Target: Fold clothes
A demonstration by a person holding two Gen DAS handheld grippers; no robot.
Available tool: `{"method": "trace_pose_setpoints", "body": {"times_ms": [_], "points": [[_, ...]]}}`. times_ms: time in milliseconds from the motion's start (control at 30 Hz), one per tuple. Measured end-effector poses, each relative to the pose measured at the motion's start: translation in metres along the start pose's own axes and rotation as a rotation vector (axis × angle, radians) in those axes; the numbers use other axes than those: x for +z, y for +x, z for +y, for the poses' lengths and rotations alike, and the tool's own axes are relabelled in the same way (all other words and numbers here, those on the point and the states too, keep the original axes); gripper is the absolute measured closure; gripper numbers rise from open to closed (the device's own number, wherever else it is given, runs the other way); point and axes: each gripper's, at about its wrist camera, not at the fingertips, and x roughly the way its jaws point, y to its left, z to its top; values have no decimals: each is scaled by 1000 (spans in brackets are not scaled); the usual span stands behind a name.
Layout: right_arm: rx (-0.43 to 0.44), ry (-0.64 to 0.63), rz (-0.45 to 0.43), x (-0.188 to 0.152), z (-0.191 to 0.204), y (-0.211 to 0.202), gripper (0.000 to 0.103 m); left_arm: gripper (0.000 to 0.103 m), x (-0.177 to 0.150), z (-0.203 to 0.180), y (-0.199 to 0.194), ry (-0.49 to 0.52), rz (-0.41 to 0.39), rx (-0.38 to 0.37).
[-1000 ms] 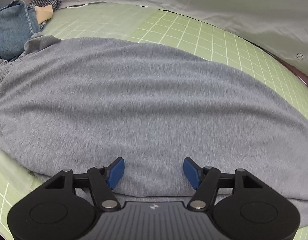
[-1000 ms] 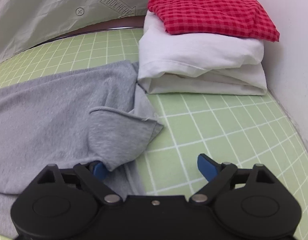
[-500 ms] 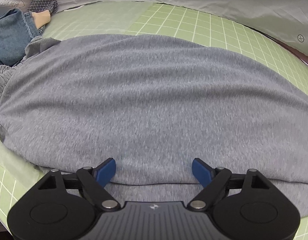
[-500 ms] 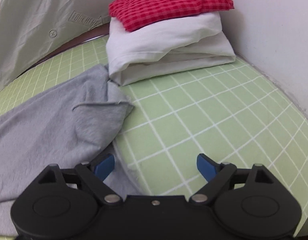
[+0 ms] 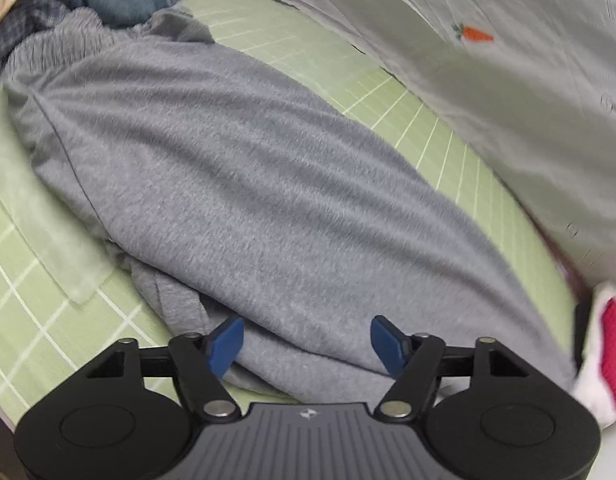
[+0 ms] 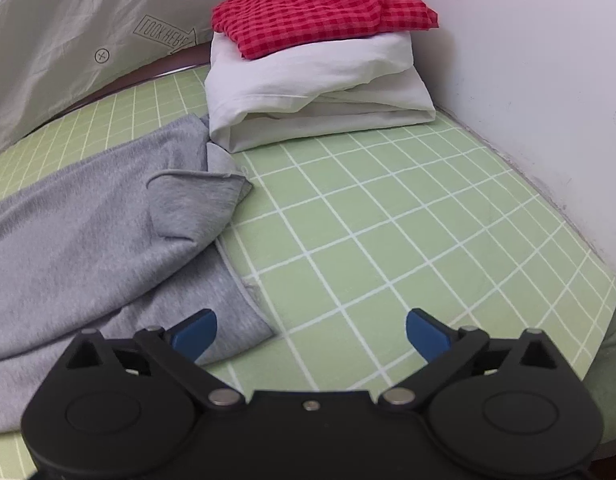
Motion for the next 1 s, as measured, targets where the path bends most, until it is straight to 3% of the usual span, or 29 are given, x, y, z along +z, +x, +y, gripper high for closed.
{"method": "trace_pose_setpoints", "body": {"times_ms": [67,167,333,500,567,667,1000], "points": [[39,40,7,5,5,0,1,56,2,9,4,-106,13,-77],[99,99,20,12,14,0,1,63,3,17,12,-192,39,-121],[150,130,18,24,26,-2,1,63,5,21,19,-230,53,-85],[159,69,6,30,38,-3,0,60,11,24,16,-254,25,-32],[156,33,8,31,46,-1,0,52,13,27,14,-271,-5,-16],[134,-15,9,34,53,6,0,48,16,33,12,-300,-50,6],[51,-171,8,44,77,30,4,48,25,41,18,-366,-87,18]]}}
